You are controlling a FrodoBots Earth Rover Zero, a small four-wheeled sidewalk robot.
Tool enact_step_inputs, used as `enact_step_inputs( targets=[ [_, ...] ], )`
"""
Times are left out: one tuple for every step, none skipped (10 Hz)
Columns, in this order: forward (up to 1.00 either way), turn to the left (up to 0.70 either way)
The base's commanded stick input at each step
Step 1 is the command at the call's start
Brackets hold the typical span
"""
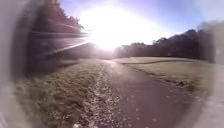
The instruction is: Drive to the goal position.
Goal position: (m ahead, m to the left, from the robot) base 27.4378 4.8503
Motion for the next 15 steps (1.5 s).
enact_step_inputs(
  targets=[
    [0.85, -0.03],
    [0.85, 0.0],
    [0.85, 0.0],
    [0.85, 0.0],
    [0.85, 0.0],
    [0.85, 0.0],
    [0.85, 0.0],
    [0.85, -0.34],
    [0.85, -0.34],
    [0.85, -0.16],
    [0.85, 0.0],
    [0.85, 0.0],
    [0.85, 0.0],
    [0.85, 0.0],
    [0.85, 0.0]
  ],
)
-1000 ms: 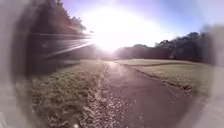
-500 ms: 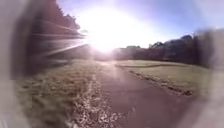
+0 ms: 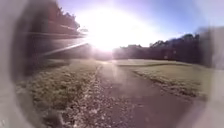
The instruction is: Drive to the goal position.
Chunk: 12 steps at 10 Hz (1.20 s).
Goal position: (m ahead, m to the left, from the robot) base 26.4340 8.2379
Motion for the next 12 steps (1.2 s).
enact_step_inputs(
  targets=[
    [0.85, 0.0],
    [0.85, 0.0],
    [0.85, -0.31],
    [0.85, -0.33],
    [0.85, -0.31],
    [0.85, 0.0],
    [0.85, 0.0],
    [0.85, 0.0],
    [0.85, 0.28],
    [0.85, 0.34],
    [0.85, 0.15],
    [0.85, 0.0]
  ],
)
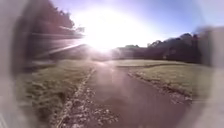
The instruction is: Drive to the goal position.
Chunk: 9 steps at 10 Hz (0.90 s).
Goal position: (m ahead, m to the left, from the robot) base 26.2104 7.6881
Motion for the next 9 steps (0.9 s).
enact_step_inputs(
  targets=[
    [0.85, 0.0],
    [0.85, 0.0],
    [0.85, 0.0],
    [0.85, 0.0],
    [0.85, 0.0],
    [0.85, 0.0],
    [0.85, 0.0],
    [0.85, -0.01],
    [0.85, -0.02]
  ],
)
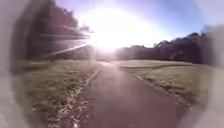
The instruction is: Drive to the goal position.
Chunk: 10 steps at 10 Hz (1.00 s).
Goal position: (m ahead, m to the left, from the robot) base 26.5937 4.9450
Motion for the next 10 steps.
enact_step_inputs(
  targets=[
    [0.85, -0.21],
    [0.85, -0.28],
    [0.85, -0.08],
    [0.85, -0.02],
    [0.85, 0.0],
    [0.85, 0.0],
    [0.85, 0.0],
    [0.85, -0.34],
    [0.85, -0.34],
    [0.85, -0.23]
  ],
)
